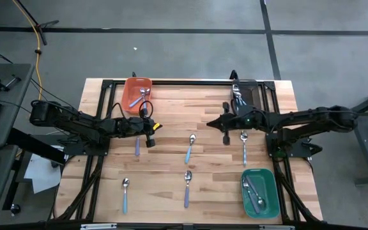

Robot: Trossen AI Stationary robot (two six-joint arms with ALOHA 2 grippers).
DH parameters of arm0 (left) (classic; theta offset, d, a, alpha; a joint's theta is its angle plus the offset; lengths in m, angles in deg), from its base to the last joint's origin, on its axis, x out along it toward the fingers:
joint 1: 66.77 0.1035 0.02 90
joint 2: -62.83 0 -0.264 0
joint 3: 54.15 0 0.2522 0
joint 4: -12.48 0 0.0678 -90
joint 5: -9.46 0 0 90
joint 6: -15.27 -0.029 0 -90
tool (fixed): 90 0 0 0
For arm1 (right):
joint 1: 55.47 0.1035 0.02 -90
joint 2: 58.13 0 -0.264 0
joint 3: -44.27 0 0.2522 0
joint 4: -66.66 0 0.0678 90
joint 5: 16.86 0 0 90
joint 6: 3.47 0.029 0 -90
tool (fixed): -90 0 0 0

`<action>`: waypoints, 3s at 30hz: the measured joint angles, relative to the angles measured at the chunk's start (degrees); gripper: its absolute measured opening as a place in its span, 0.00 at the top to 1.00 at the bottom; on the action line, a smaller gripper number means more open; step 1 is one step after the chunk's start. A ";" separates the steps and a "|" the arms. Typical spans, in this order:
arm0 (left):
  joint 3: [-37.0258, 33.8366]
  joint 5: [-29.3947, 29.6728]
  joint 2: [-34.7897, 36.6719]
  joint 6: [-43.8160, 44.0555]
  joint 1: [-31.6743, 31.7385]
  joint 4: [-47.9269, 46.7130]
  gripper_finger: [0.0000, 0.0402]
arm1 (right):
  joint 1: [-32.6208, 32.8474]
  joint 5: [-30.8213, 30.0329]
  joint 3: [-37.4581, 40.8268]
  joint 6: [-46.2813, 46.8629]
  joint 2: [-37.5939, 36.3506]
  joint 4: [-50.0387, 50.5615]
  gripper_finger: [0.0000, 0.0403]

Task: Sort silverware by color (type)
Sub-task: Put the purple spoon into the green bin

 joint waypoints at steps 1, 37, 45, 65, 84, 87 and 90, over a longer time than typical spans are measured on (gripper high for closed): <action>0.00 -0.14 0.00 0.16 0.00 0.00 1.00 | 0.24 -0.01 0.00 0.12 0.02 0.70 1.00; 0.00 -1.41 0.00 -0.62 0.01 0.48 1.00 | 4.19 -4.74 0.02 2.90 -3.26 1.90 1.00; 0.00 -2.35 0.00 -0.54 -0.02 0.41 1.00 | 4.19 -4.87 0.02 5.63 -3.26 1.92 1.00; 1.64 -3.66 0.02 -4.04 -0.01 3.09 1.00 | 8.67 -4.68 0.02 2.75 -9.27 2.17 1.00; 15.45 -10.08 0.02 7.57 -5.33 -27.89 0.92 | 15.56 -14.36 0.07 10.68 3.05 -1.25 1.00; 18.30 -8.49 0.02 10.89 -7.16 -37.46 0.87 | 15.88 -14.41 0.07 12.45 3.90 -2.47 1.00; 20.14 -8.37 0.02 15.26 -8.17 -44.88 0.82 | 15.88 -14.50 0.07 13.66 4.10 -2.43 1.00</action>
